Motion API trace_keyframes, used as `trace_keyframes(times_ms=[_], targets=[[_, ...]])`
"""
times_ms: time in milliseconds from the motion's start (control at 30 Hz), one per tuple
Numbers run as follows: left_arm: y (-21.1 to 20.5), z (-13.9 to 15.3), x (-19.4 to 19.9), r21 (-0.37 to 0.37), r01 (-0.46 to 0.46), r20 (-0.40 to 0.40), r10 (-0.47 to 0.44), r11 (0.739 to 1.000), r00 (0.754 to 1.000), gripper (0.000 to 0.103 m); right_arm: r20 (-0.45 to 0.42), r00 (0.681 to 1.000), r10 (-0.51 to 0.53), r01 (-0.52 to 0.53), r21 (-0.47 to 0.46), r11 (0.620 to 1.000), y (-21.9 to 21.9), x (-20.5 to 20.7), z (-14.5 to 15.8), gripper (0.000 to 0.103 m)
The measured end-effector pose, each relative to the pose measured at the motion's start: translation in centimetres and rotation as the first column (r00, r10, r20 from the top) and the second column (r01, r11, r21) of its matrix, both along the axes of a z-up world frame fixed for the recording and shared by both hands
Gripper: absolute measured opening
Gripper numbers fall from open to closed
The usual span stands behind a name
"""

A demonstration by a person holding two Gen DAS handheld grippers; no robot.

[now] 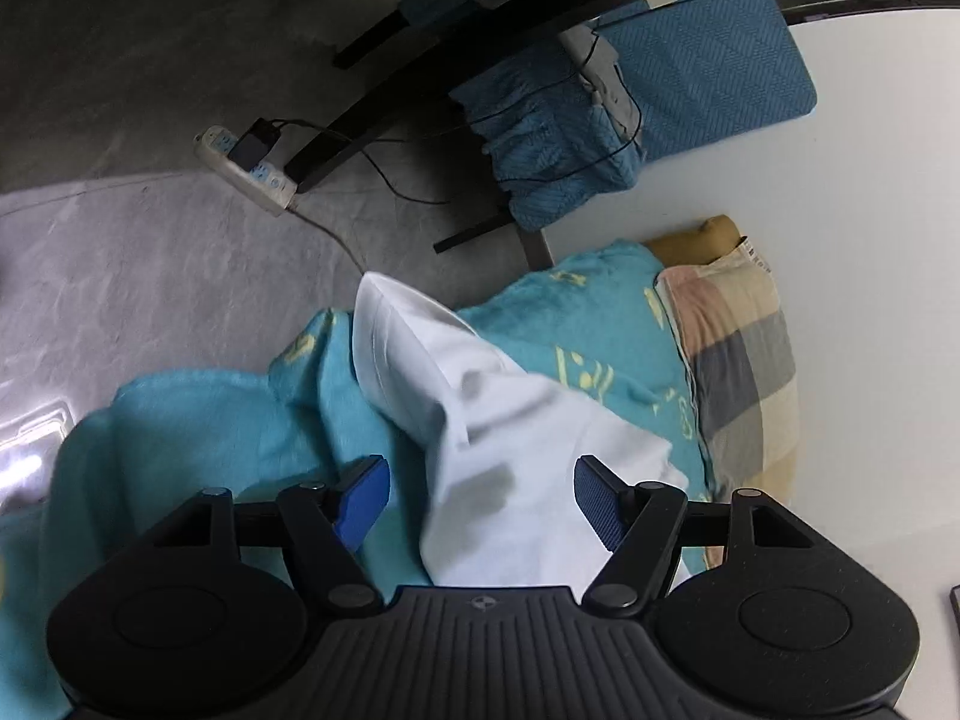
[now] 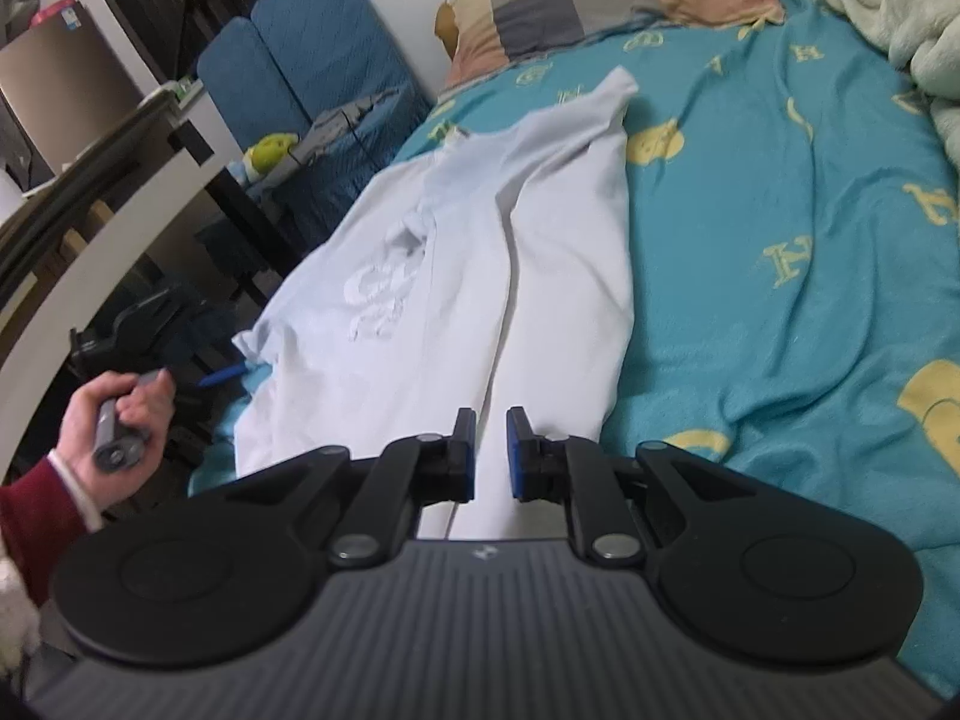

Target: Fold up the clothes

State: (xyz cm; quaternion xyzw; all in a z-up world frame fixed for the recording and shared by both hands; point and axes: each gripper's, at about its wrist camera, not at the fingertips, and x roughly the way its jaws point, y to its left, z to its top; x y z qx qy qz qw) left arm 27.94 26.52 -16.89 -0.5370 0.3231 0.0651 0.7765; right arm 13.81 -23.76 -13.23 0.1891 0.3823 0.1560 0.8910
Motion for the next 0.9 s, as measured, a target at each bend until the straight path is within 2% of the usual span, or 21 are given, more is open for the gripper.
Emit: trace_keyframes(times_ms=[167,267,333,367,400,433,467,600,700,767,833,900], targets=[[0.8,-1.4,1.6,-0.011,-0.005,0.046,0.005,1.000,0.999,0.068,-0.022,1.000,0.005,-0.005,0.003,1.000,0.4,0.9,-0.7,0.013],[1.2,-1.0,2.6,0.066,-0.036,0.030,0.034,0.997,0.999,0.049,-0.027,1.000,0.003,-0.003,0.006,1.000,0.4,1.2,-0.8,0.013],[1.6,-0.3,3.6,0.100,-0.016,0.051,0.010,0.995,0.999,0.048,-0.032,0.999,0.003,-0.003,0.013,1.000,0.5,1.2,-0.9,0.013],[1.7,0.1,4.0,0.122,-0.009,0.066,0.001,0.992,0.998,0.038,-0.030,1.000,0.004,-0.004,0.014,1.000,0.6,1.3,-0.8,0.013],[1.6,0.6,4.4,0.151,0.003,0.071,-0.014,0.988,0.997,0.014,-0.024,1.000,0.005,-0.005,0.011,1.000,0.7,1.2,-0.7,0.013],[1.3,1.3,4.9,0.188,0.029,0.065,-0.042,0.982,0.997,0.001,-0.017,1.000,0.005,-0.005,0.006,1.000,0.8,1.2,-0.5,0.013],[0.8,2.1,5.4,0.240,0.055,0.057,-0.070,0.969,0.996,0.002,-0.013,1.000,0.004,-0.004,0.004,1.000,0.9,1.2,-0.4,0.013],[-2.7,7.1,6.4,0.451,0.130,0.074,-0.182,0.883,0.980,0.002,0.002,1.000,-0.022,0.022,0.004,1.000,0.5,1.3,0.2,0.013],[-6.7,11.8,6.7,0.585,0.188,0.105,-0.303,0.789,0.947,0.002,0.016,0.998,-0.056,0.056,0.006,0.998,-0.2,1.1,0.7,0.013],[-10.5,15.1,6.7,0.669,0.230,0.114,-0.404,0.706,0.908,0.002,0.021,0.996,-0.085,0.085,0.022,0.996,-1.0,1.0,1.1,0.013],[-15.2,17.7,6.3,0.737,0.276,0.105,-0.508,0.617,0.855,0.002,0.027,0.993,-0.115,0.113,0.047,0.992,-1.9,0.8,1.5,0.013],[-19.9,19.3,6.0,0.776,0.319,0.086,-0.594,0.543,0.800,0.002,0.033,0.989,-0.145,0.143,0.057,0.988,-2.8,0.5,1.8,0.013]])
